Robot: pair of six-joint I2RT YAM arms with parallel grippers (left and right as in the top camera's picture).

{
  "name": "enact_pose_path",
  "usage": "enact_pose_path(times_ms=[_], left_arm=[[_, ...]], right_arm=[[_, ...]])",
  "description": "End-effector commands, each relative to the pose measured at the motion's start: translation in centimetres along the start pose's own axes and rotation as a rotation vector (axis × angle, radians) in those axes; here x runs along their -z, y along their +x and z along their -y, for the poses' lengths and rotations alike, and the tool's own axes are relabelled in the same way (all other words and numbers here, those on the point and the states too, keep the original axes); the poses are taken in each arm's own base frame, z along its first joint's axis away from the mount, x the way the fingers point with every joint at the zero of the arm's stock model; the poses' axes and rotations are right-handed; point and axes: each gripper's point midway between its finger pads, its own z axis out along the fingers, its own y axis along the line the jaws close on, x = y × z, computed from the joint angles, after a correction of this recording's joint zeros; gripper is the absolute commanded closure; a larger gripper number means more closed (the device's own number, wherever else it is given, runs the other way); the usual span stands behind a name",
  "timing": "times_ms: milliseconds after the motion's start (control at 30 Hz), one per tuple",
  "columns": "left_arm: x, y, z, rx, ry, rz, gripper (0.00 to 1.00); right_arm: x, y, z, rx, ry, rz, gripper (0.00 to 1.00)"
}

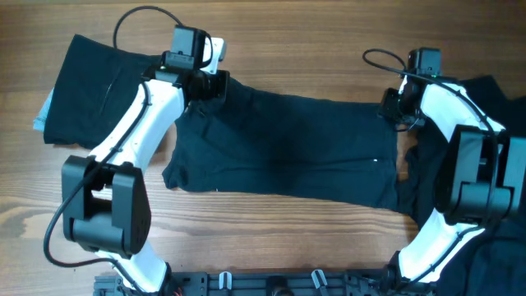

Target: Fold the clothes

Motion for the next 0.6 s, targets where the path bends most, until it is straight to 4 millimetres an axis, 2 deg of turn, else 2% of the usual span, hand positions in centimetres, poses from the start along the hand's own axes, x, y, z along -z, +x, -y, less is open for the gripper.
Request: enact_pose_path(times_ms=[0,100,133,233,300,333,433,567], left_arm=[[1.8,-1.5,-0.4,-0.012,-0.013,0.06,0.96],[1.9,-1.8,-0.5,-0.012,-0.013,0.071,0.96],[1.9,-1.9,-0.6,-0.012,-0.014,0.076,0.96],[1.9,-2.1,-0.6,-0.014,-0.013,0.084,0.96],[1.9,-2.1,-0.6,-0.013,-0.013,0.084,0.96],[1.9,-2.1,-0.6,-0.014,-0.013,0.084,0.96],[2.2,-2.3,-0.6,-0.014,-0.015,0.092,0.96],[3.5,-2.9,-1.0,-0.008,-0.02,0.123,0.96]], right_arm=[[-0.3,0.1,-1.9,0.091,-0.112,-0.01,0.47],[0.0,0.1,-3.7,0.15,-0.218,-0.003,0.59],[0.1,0.0,-4.0,0.168,-0.241,0.002,0.66],[0.1,-0.1,-3.8,0.146,-0.24,0.003,0.83],[0.0,-0.2,-3.3,0.117,-0.234,0.0,0.89],[0.1,-0.3,-3.0,0.102,-0.232,0.002,0.96],[0.9,-1.2,-1.6,0.016,-0.228,0.01,0.96],[3.0,-2.6,0.1,-0.039,-0.227,0.061,0.96]])
